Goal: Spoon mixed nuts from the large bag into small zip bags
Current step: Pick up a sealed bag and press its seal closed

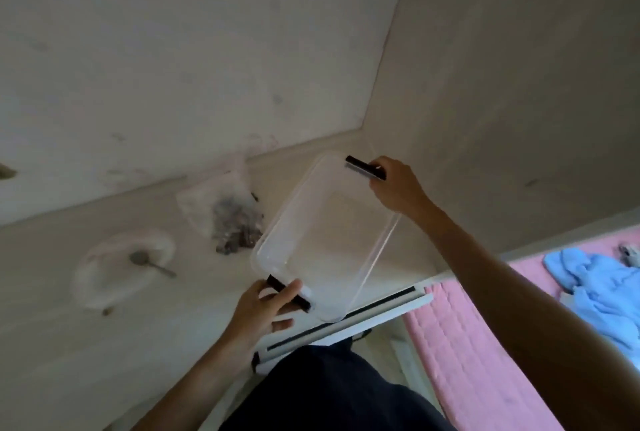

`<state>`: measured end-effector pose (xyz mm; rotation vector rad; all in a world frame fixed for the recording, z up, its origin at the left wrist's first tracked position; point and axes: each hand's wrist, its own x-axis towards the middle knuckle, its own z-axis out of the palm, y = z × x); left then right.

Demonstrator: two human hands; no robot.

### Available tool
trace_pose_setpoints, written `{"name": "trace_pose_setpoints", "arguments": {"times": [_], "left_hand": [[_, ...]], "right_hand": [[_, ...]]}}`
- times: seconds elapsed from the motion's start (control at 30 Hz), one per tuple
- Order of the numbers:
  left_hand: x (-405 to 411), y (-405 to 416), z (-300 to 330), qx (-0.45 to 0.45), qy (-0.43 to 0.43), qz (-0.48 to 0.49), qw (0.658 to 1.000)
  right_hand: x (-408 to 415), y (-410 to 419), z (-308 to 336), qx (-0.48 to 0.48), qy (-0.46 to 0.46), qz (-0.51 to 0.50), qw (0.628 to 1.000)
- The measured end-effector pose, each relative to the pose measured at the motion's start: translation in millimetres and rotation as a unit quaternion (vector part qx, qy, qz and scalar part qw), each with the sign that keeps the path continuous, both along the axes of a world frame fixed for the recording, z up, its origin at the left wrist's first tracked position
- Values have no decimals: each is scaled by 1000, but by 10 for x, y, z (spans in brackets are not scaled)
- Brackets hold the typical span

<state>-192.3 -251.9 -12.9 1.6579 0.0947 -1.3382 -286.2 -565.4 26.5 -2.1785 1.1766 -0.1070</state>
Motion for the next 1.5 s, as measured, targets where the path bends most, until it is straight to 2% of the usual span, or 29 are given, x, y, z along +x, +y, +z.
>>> {"name": "trace_pose_setpoints", "arguments": {"times": [0.17, 0.37, 0.6, 0.73, 0.83, 0.93, 1.13, 1.2, 1.27, 1.3, 1.37, 1.5], "left_hand": [[-310, -242, 1, -19, 137, 0, 990], [-510, -529, -77, -46, 231, 64, 970], [-658, -748, -157, -87, 277, 96, 952], [-599, -630, -124, -50, 254, 82, 962], [-415, -333, -46, 8, 183, 46, 982], [-108, -11, 29, 61, 60, 26, 996], [814, 287, -15, 92, -149, -13, 985], [1109, 270, -50, 97, -298, -28, 949], [1408, 210, -86, 86, -487, -61, 867], [1553, 170, -105, 79, -553, -82, 825], [1820, 75, -119, 86, -606, -132, 780], [2214, -68, -148, 120, -569, -254, 773]], "right_hand": [[630, -225, 27, -26, 37, 160, 986], [1035, -352, -197, -26, 66, 239, 968], [1144, -371, -327, -2, 43, 263, 964], [1109, -420, -237, -6, 18, 297, 955], [1102, -279, -178, -12, -39, 306, 951], [1182, 44, -204, 23, -87, 326, 941], [1351, 731, -290, 43, -103, 344, 932], [1421, 866, -287, 34, -97, 349, 931], [1511, 981, -269, 32, -89, 346, 933], [1563, 1044, -261, 31, -80, 348, 933], [1688, 1180, -247, 17, -47, 352, 935], [1906, 1381, -227, -23, 27, 331, 943]]}}
